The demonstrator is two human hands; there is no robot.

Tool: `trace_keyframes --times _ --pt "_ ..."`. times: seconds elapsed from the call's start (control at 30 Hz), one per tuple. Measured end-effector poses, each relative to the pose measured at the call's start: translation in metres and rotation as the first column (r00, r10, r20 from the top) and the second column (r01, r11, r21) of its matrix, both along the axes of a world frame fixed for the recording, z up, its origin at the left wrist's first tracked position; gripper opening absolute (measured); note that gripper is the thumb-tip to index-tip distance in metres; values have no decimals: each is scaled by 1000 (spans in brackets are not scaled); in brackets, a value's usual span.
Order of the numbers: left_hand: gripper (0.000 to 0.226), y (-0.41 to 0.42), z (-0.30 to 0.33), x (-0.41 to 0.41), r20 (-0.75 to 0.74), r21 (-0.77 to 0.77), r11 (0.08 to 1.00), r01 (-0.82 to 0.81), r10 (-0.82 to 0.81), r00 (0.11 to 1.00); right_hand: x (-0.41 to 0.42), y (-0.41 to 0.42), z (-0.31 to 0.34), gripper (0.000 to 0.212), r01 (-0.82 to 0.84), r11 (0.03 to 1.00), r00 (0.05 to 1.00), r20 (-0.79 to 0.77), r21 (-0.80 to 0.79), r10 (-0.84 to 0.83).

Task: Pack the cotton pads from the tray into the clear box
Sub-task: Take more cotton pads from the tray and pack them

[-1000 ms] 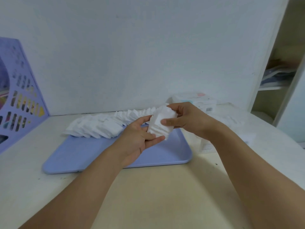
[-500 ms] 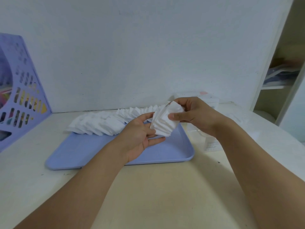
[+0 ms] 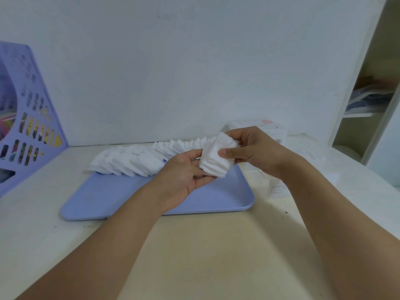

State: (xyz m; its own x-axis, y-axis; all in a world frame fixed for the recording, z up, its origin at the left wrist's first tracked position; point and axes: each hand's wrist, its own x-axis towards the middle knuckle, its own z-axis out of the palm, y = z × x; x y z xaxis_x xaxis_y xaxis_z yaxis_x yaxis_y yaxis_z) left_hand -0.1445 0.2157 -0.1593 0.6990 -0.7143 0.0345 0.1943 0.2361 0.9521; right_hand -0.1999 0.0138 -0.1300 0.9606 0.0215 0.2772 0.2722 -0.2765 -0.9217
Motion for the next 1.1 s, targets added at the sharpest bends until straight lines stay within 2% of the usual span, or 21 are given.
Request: trace_keyframes --times 0.17,0.33,0.67,0.73,0.8,0.9,1.1 --pt "44 2 2 -2 -6 -21 1000 17 -17 1000 4 -1 -1 22 22 999 1000 9 -26 -22" --pt "47 0 1 -4 63 27 998 -58 56 996 5 0 -3 23 15 1000 1000 23 -21 -15" --pt "43 0 -1 2 -5 19 993 -119 119 993 -3 -10 9 25 60 996 993 98 61 -65" --pt "43 1 -1 2 -5 19 994 -105 105 994 -7 -11 12 28 -31 998 998 54 49 28" --pt "42 2 0 1 14 18 998 -53 52 999 -6 -6 10 24 -62 997 998 26 -36 63" --pt "39 2 2 -1 52 23 1000 21 -22 998 -2 -1 7 19 -3 996 999 38 -84 7" --pt "42 0 2 -3 -7 3 1000 31 -31 1000 0 -2 3 19 35 998 999 26 -51 -33"
